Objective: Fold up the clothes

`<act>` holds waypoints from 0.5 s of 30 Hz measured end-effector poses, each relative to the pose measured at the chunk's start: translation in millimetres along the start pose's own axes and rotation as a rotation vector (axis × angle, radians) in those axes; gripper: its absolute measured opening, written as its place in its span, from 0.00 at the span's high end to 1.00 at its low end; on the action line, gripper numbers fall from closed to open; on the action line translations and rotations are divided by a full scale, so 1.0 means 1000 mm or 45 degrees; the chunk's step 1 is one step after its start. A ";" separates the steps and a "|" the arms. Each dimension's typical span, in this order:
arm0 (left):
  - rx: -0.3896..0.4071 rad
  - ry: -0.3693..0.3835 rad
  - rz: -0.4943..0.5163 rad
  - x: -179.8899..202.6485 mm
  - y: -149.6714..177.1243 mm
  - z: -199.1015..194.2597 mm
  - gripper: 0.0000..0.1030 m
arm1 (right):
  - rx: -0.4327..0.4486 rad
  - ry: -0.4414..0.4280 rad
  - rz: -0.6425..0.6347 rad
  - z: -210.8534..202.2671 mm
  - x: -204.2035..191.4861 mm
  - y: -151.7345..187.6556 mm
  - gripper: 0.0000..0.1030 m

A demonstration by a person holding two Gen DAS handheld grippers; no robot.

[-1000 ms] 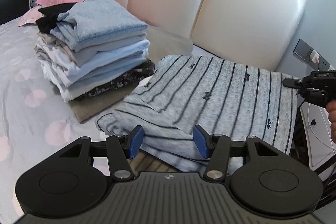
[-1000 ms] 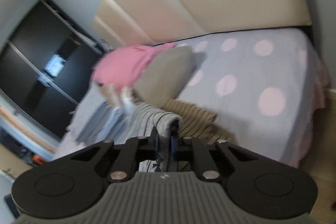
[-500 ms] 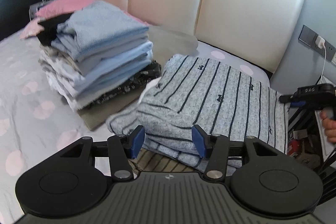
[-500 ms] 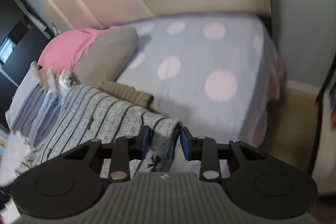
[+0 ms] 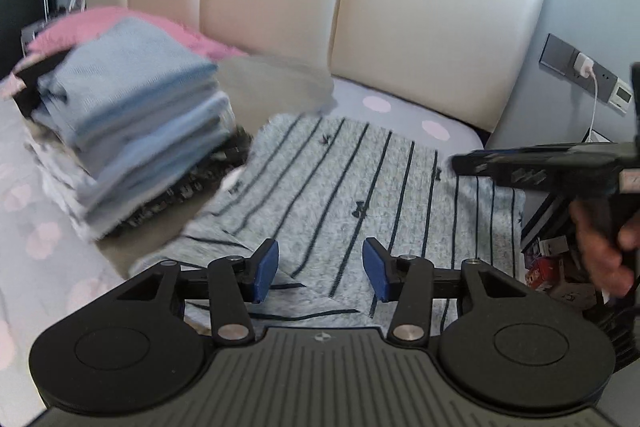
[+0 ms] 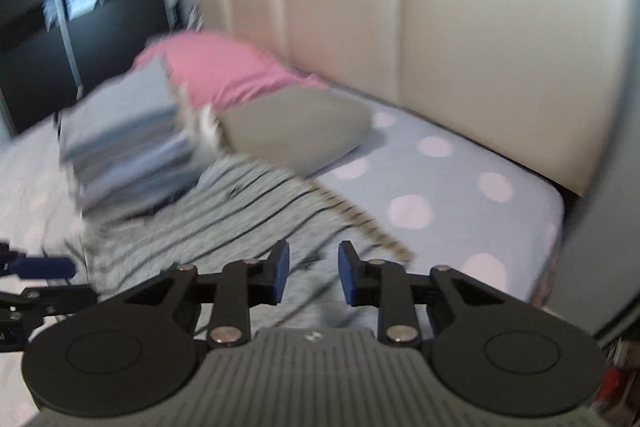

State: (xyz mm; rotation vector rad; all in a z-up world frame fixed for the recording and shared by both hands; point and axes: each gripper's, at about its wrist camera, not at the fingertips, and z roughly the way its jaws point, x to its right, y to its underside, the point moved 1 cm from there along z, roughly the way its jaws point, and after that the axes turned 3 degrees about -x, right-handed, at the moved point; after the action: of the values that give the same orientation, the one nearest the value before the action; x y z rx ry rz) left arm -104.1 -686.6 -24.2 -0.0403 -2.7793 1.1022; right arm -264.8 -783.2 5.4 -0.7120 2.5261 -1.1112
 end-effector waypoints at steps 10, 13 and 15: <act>-0.186 0.003 -0.026 -0.008 0.023 0.071 0.63 | -0.164 -0.006 -0.034 0.084 -0.002 0.030 0.73; -0.185 -0.010 -0.031 -0.006 0.025 0.074 0.63 | -0.161 -0.007 -0.034 0.090 0.000 0.033 0.73; -0.189 -0.009 -0.015 -0.005 0.025 0.070 0.63 | -0.184 0.003 -0.039 0.088 -0.002 0.029 0.73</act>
State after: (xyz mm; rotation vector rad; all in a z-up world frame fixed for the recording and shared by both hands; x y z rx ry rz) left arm -110.3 -716.2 -91.7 -0.0373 -2.8583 0.8936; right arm -233.0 -818.3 -74.2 -0.7893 2.6261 -0.9465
